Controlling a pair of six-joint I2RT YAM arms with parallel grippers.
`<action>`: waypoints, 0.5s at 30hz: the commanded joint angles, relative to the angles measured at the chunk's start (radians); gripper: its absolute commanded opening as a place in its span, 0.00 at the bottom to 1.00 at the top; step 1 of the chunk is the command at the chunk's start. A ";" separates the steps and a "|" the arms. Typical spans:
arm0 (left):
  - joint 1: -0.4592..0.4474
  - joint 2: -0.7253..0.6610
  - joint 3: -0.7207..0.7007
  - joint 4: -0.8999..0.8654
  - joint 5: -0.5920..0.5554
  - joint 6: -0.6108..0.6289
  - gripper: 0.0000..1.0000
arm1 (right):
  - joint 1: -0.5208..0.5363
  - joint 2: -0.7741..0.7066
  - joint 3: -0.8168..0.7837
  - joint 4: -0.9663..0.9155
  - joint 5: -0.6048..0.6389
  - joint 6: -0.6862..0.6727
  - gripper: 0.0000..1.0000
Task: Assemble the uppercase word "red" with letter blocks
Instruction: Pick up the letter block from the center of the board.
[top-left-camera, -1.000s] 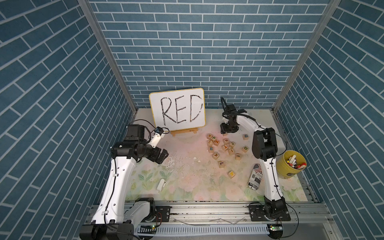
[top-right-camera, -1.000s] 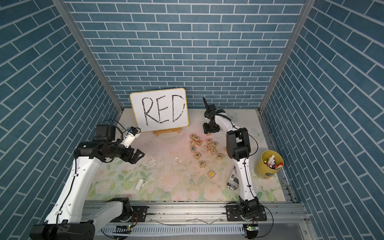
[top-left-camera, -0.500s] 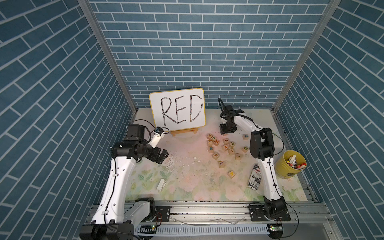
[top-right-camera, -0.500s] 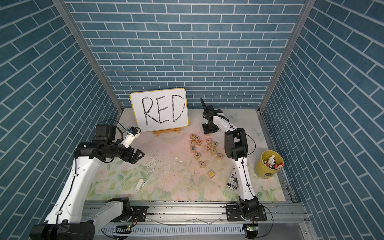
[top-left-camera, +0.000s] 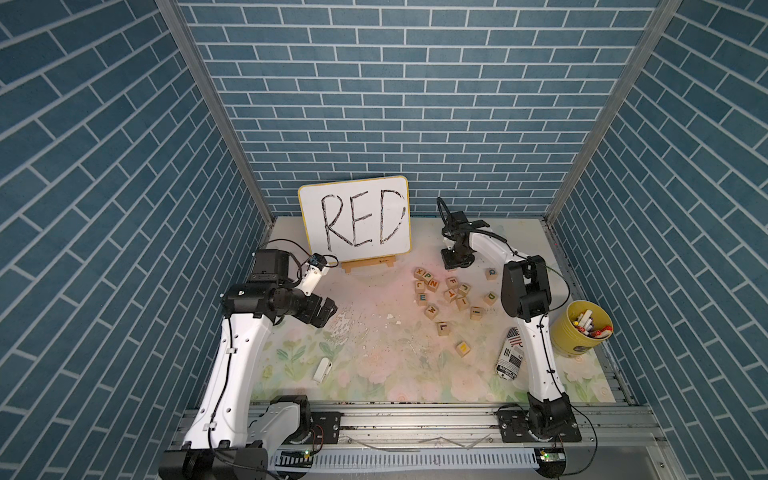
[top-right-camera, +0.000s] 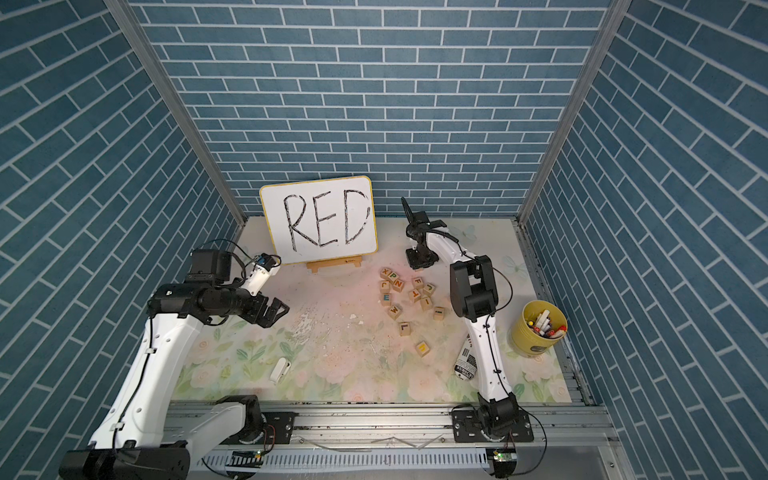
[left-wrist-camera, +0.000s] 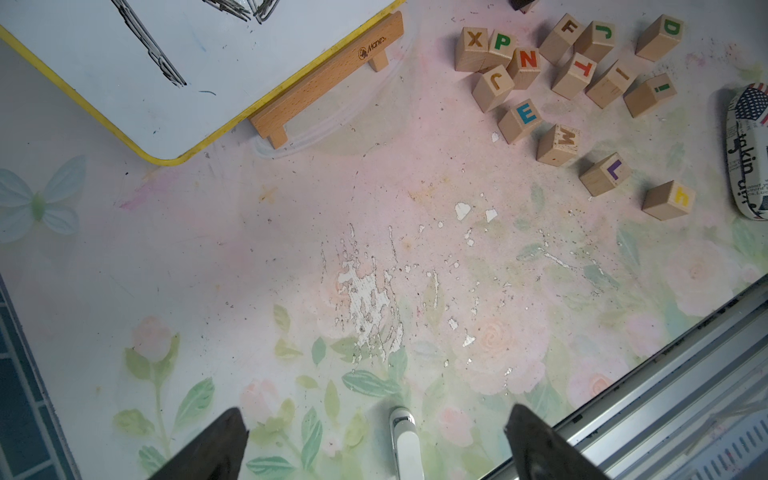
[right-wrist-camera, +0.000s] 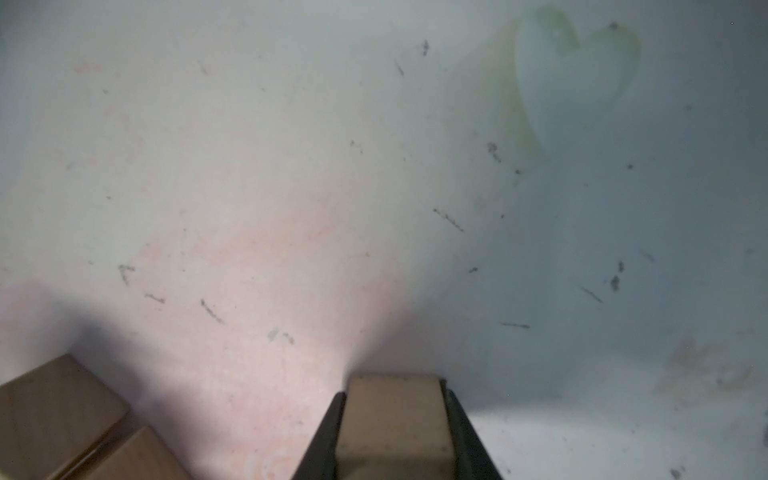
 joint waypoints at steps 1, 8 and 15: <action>-0.003 -0.015 0.012 -0.012 0.017 -0.009 0.99 | 0.005 -0.043 -0.033 -0.050 -0.009 -0.028 0.28; -0.003 -0.025 0.027 -0.025 0.017 -0.021 1.00 | 0.016 -0.173 -0.112 -0.028 0.005 -0.025 0.27; -0.003 -0.020 0.050 -0.031 0.021 -0.055 0.99 | 0.109 -0.343 -0.171 -0.074 0.031 -0.048 0.28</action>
